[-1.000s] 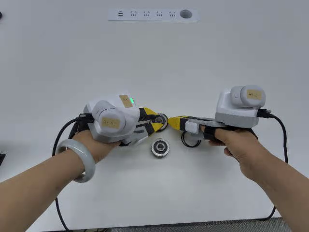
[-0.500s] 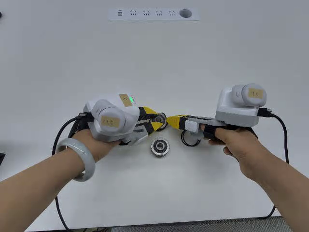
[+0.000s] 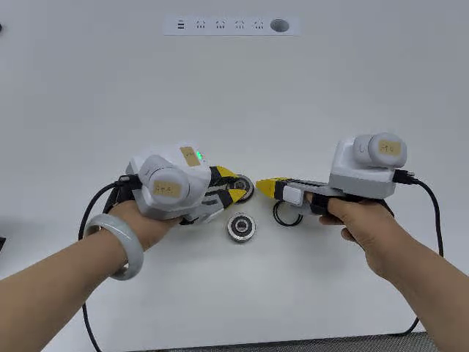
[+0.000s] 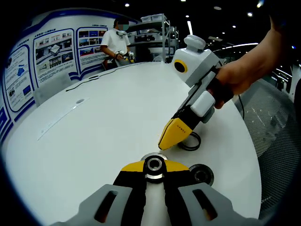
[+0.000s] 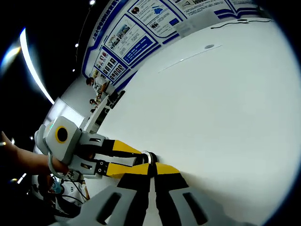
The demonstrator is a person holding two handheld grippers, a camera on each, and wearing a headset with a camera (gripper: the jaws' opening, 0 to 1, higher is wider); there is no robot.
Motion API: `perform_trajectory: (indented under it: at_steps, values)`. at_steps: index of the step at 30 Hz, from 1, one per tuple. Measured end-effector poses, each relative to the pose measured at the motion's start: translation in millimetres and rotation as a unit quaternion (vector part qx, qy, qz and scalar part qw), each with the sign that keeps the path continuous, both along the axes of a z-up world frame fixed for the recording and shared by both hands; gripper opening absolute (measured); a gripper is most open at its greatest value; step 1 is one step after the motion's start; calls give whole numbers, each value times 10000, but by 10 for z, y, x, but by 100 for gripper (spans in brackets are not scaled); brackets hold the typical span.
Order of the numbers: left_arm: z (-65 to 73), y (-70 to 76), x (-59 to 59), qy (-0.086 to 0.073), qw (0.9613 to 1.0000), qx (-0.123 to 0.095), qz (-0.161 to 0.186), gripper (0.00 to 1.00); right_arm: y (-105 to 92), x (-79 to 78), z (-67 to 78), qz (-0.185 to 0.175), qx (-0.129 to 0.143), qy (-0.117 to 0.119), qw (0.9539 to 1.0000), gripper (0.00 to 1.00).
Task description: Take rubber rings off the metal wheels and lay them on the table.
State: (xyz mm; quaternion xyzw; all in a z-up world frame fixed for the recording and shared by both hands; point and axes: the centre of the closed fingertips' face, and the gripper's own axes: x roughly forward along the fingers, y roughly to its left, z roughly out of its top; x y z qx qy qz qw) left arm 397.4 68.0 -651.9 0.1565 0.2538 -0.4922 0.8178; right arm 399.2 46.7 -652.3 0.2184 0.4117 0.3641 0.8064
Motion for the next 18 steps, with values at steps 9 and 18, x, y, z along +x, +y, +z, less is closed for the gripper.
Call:
perform_trajectory:
  at_steps: [9, 18]
  values:
    - [0, 0, 2, 0, 10000, -3, 0, 13, 94, -5, -21, 44, 203, 161, 9997, 18]
    - [0, 0, 3, -2, 10000, -15, -1, 13, 155, 4, -39, 37, 293, 242, 9993, 22]
